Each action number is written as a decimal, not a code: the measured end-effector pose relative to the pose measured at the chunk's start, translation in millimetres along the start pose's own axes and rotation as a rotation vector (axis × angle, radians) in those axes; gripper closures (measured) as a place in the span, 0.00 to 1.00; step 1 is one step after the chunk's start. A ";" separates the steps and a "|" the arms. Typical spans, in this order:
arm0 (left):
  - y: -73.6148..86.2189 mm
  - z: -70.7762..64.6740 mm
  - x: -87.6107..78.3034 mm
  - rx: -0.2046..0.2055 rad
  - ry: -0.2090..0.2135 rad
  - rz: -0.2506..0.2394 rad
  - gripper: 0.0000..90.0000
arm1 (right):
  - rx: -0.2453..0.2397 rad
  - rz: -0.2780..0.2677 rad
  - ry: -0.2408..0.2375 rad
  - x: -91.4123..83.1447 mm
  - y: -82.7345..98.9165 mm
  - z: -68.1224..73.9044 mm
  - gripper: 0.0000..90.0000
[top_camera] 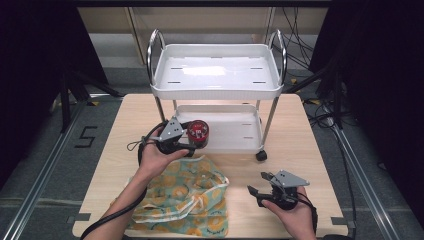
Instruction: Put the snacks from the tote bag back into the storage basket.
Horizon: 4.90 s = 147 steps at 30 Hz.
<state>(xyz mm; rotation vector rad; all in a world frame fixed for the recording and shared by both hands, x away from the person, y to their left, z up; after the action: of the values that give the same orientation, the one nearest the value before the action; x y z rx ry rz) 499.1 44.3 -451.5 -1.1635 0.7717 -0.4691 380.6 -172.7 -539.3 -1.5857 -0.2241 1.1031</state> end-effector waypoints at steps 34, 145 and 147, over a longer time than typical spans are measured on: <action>-3.3 -0.6 8.2 -0.004 0.008 -0.002 0.28 | 0.001 -0.010 0.008 -0.8 -1.1 -0.1 0.35; 3.6 11.0 36.7 -0.004 -0.017 0.032 0.28 | -0.017 -0.016 0.003 0.9 -1.6 -0.6 0.35; 3.7 11.8 37.5 0.000 -0.018 0.029 0.28 | -0.017 -0.015 0.003 0.9 -1.5 -0.5 0.35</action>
<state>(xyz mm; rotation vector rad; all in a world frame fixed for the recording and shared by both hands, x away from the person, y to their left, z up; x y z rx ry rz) 532.6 27.2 -463.8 -1.1537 0.7719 -0.4341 382.1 -171.9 -538.5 -1.5982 -0.2434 1.0894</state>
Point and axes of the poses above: each handheld gripper's, and its own axes: x roughly forward along the jaws, y roughly out of its underside, z roughly to its left, the point moved 10 cm from there along x, roughly forward along the jaws, and after that the axes turned 6 degrees about -y, right-handed, at the moved point
